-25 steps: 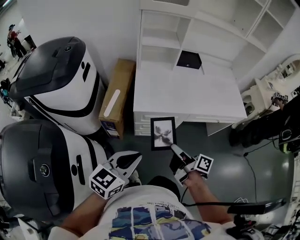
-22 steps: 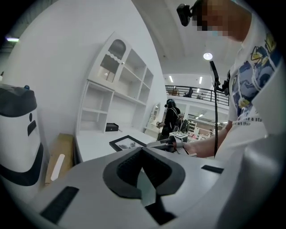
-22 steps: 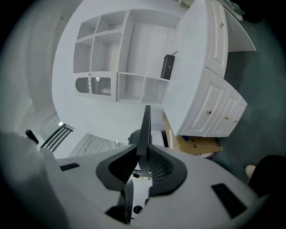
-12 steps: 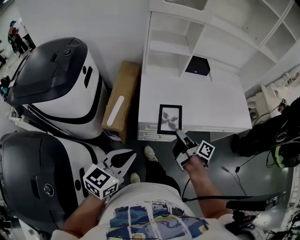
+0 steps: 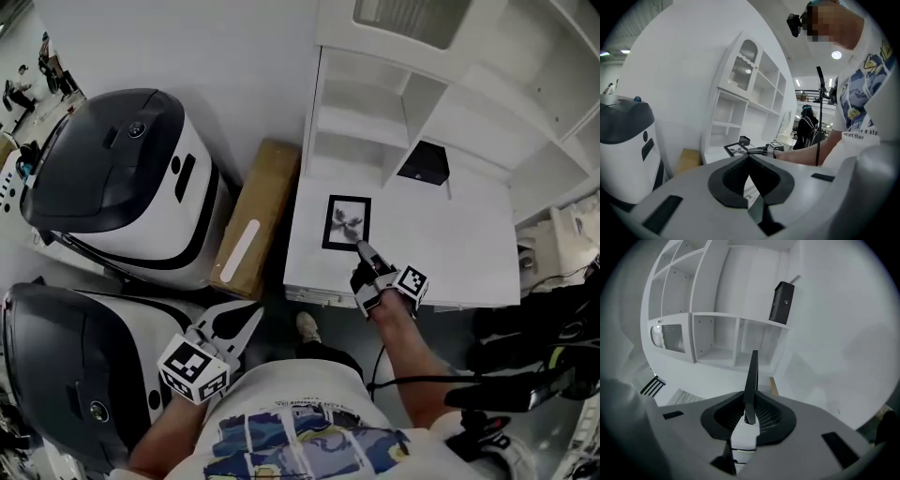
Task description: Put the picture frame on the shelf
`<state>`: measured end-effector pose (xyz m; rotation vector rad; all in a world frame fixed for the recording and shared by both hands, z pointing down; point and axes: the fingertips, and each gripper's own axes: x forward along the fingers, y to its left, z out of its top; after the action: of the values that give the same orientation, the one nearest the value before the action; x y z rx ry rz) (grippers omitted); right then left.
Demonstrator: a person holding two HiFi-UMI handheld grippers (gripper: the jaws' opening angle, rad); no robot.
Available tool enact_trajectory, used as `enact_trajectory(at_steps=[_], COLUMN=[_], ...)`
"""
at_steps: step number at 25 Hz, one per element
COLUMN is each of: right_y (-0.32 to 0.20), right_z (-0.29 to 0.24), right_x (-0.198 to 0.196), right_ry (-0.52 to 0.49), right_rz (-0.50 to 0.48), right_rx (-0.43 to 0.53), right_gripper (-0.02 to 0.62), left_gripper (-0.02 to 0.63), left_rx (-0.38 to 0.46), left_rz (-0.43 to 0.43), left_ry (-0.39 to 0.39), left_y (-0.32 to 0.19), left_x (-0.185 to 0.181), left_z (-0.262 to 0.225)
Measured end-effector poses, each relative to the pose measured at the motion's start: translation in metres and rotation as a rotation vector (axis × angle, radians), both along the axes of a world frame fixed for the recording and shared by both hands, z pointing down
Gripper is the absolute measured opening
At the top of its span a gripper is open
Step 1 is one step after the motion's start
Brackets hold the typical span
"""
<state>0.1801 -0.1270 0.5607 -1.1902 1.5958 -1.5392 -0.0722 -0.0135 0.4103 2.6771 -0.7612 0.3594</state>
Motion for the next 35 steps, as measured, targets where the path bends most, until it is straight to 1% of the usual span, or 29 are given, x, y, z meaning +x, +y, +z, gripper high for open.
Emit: enact_trajectory(at_steps=[3,6,9,18,22,26,31,35], right_y=[-0.040,-0.076,-0.109,-0.190,-0.217,-0.238,-0.254,-0.265], right_z=[0.008,0.017,0.024,0.053,0.066,0.076,0.090,0.100], right_x=[0.006,0.006,0.010,0.013,0.016,0.015,0.016,0.020], right_ry=[-0.004,-0.022,-0.011,-0.013,-0.012,0.001,0.026,0.045], right_rz=[-0.018,-0.043,-0.056,-0.058,-0.045,-0.053,-0.056,-0.048], right_rx=[-0.002,-0.002,-0.006,-0.027,-0.042,-0.055,-0.069,-0.074], right_gripper=[0.087,0.086,0.087,0.086,0.086,0.087,0.086,0.086], left_gripper=[0.013,0.014,0.014,0.014,0.014,0.014,0.012,0.014], left_rx=[0.004,-0.008,-0.018,-0.042,-0.058,-0.081,-0.095,-0.113], left_rz=[-0.041,-0.083,-0.113,-0.219,-0.256,-0.283,-0.274,-0.288], left_ry=[-0.009,-0.028,-0.044,-0.083,-0.102,-0.112,-0.124,-0.132], left_y=[-0.021,-0.036,-0.052,-0.084,-0.091,-0.099,-0.104,-0.107], left_x=[0.005,0.006,0.008,0.006,0.003,0.003,0.010,0.012], left_z=[-0.005,-0.004,-0.001,0.002,0.006,0.010,0.014,0.019])
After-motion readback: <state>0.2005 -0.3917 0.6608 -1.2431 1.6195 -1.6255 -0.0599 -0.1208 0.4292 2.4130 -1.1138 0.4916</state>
